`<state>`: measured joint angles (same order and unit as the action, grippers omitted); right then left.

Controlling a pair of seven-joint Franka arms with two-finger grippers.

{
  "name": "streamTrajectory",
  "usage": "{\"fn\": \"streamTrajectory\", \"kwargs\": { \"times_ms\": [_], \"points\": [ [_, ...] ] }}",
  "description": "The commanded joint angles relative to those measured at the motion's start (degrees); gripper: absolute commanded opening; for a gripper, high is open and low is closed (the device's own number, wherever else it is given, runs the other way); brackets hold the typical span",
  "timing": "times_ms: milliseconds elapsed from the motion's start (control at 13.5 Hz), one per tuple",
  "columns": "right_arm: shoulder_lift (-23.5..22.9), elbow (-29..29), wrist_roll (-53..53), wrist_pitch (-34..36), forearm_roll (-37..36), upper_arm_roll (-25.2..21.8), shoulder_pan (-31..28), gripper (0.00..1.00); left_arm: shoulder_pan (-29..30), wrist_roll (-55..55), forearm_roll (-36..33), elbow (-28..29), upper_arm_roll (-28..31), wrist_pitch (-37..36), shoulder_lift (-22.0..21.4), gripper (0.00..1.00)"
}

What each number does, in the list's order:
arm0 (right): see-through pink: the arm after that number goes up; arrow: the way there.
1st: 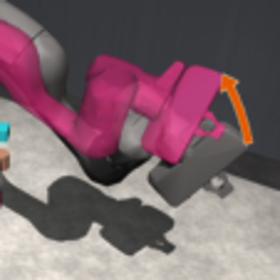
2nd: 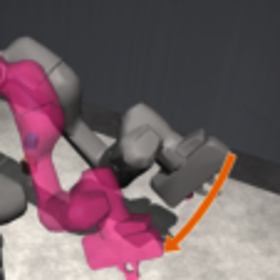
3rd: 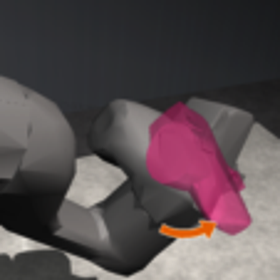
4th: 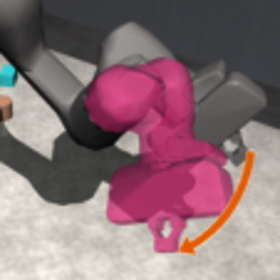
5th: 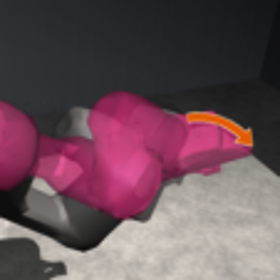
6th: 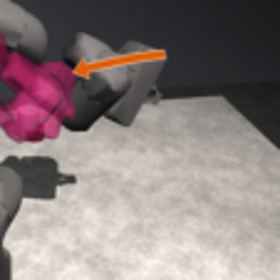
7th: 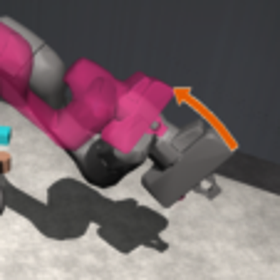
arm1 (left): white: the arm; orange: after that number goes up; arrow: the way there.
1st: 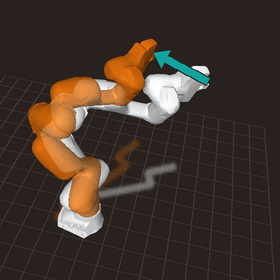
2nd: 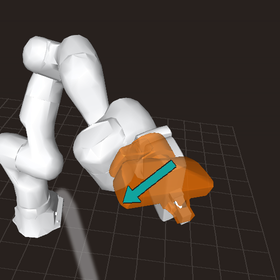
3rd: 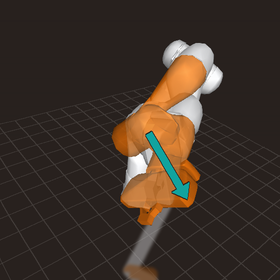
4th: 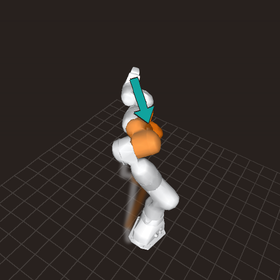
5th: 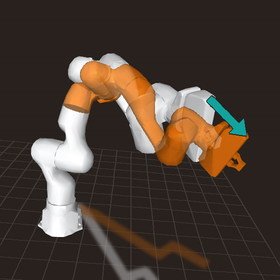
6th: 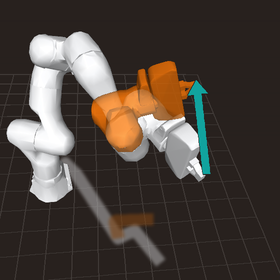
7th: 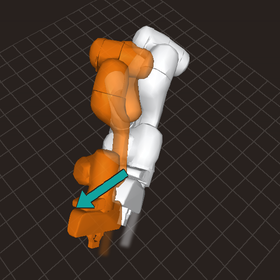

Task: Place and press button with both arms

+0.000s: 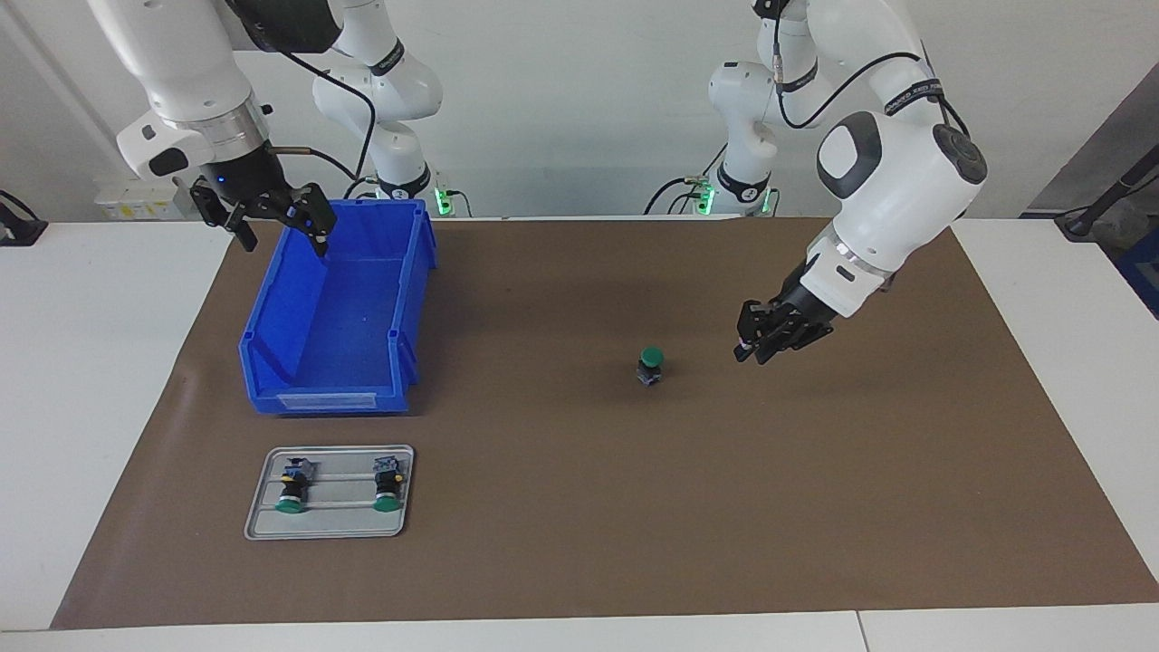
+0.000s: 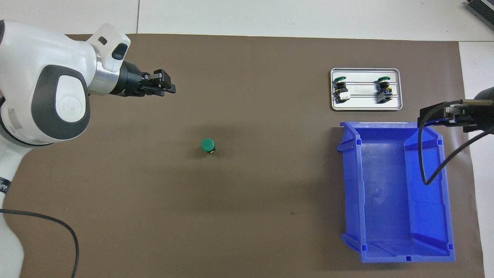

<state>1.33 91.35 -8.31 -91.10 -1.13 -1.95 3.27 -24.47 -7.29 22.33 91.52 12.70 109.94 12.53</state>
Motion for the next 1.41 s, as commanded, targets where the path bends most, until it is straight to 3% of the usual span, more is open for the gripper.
{"fn": "streamTrajectory", "kwargs": {
  "times_ms": [0, 519, 667, 889, 963, 1333],
  "points": [
    [-0.2, -0.5, 1.1, 0.9, 1.1, 0.4, -0.5, 1.0, -0.1, -3.5, -6.2, -2.7, 0.3, -6.3, -2.2, 0.38],
    [-0.2, -0.5, 1.2, 0.8, 1.1, 0.6, -0.5, 1.0, -0.1, -3.5, -17.4, -6.1, 1.1, -19.1, -9.1, 0.44],
    [-0.2, -0.5, 1.2, 0.8, 1.1, 0.6, -0.5, 1.0, -0.4, -3.6, -18.7, -6.0, 0.9, -21.4, -10.8, 0.53],
    [-0.2, -0.5, 1.2, 0.8, 1.1, 0.5, -0.5, 1.0, -0.8, -4.0, -20.2, -5.6, 0.7, -22.1, -11.6, 0.94],
    [-0.2, -0.5, 1.2, 0.8, 1.1, 0.6, -0.5, 1.0, -0.7, -3.9, -20.2, -5.7, 0.8, -21.4, -11.7, 1.0],
    [-0.2, -0.5, 1.2, 0.8, 1.1, 0.5, -0.5, 1.0, 1.0, -4.0, -20.2, -4.2, 1.3, -21.0, -12.4, 1.0]
  ]
}}
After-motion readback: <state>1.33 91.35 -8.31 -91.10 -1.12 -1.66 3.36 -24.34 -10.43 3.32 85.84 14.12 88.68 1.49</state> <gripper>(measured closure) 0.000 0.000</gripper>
